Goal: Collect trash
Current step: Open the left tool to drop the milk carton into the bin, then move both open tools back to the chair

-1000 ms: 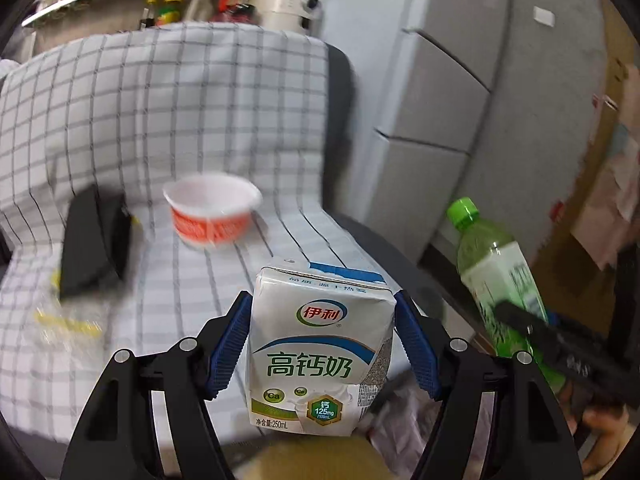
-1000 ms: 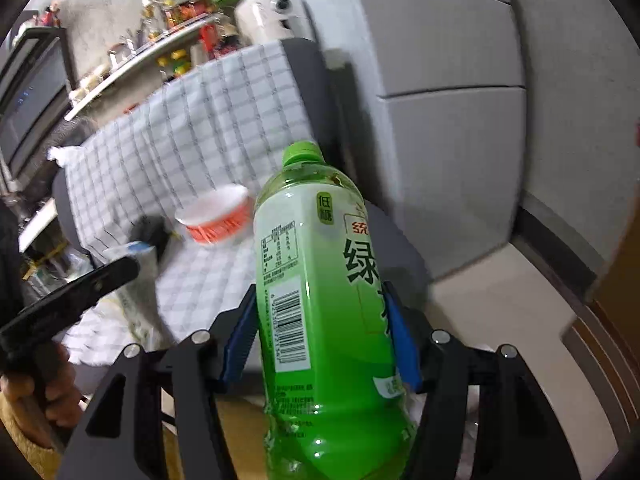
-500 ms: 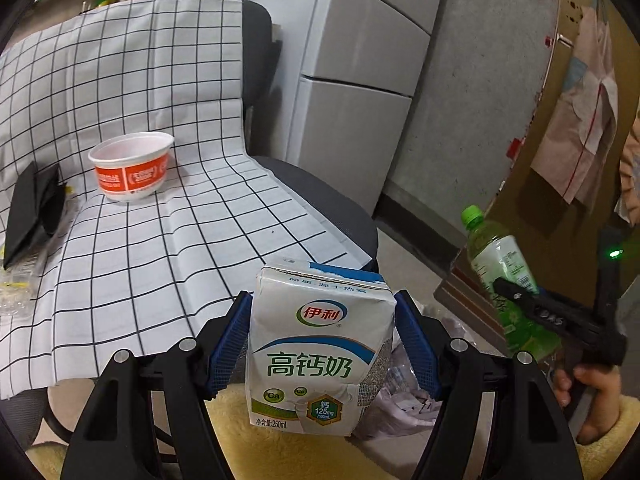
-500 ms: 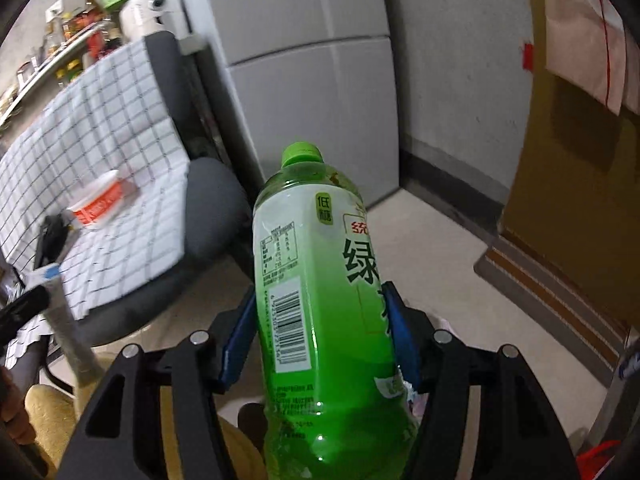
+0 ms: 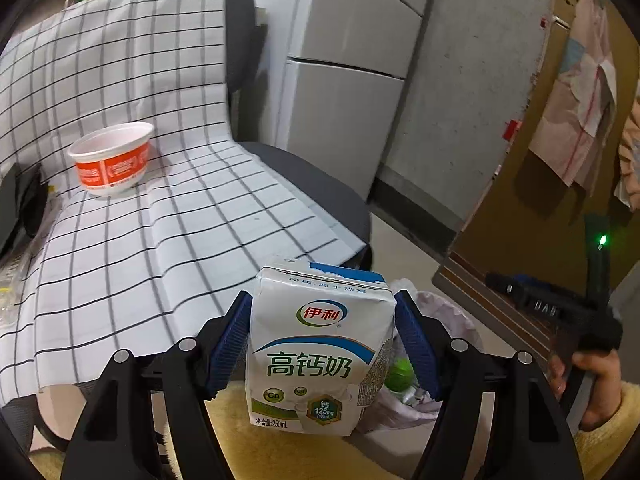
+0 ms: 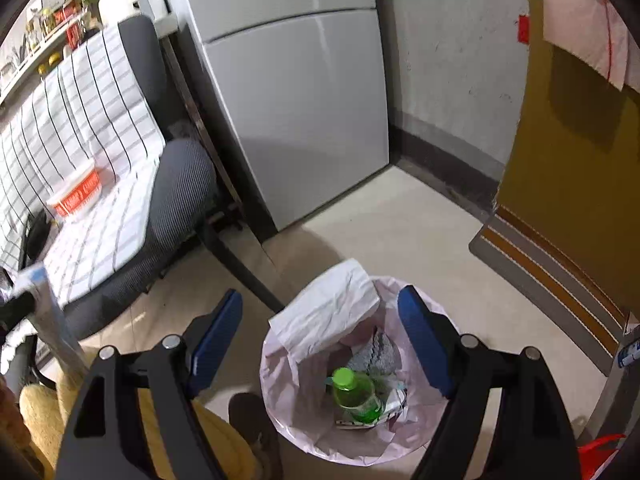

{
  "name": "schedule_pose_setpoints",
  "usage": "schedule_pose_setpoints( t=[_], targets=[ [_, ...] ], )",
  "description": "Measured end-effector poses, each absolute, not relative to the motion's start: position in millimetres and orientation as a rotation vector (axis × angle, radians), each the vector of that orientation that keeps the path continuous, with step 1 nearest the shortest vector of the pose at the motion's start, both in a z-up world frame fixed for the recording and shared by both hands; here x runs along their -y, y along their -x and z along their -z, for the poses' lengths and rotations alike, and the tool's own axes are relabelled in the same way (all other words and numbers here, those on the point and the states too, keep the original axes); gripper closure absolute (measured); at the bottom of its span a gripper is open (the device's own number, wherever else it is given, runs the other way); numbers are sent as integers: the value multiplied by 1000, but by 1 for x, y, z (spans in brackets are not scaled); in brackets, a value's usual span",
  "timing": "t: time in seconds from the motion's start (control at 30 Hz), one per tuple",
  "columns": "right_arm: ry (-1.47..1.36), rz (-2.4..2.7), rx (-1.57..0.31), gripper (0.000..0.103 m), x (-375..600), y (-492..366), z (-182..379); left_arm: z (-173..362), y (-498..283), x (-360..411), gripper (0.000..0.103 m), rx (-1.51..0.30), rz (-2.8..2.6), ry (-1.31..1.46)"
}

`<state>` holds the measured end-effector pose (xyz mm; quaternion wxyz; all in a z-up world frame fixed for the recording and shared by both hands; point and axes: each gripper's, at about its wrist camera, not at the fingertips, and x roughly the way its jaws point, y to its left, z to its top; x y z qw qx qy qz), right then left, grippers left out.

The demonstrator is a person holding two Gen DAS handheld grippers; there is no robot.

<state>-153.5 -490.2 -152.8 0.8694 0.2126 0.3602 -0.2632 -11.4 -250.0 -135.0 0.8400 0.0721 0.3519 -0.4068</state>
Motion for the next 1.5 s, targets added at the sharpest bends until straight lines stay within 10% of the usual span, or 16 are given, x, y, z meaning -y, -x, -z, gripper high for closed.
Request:
schedule_pose_setpoints(
  t=[0.8,1.5],
  targets=[
    [-439,707,-480,24,520,240,74,139,72,402,17,-699,1233,-272],
    [-317,413,-575,24,422,132,70,134,-15,189,17,-695,661,-173]
  ],
)
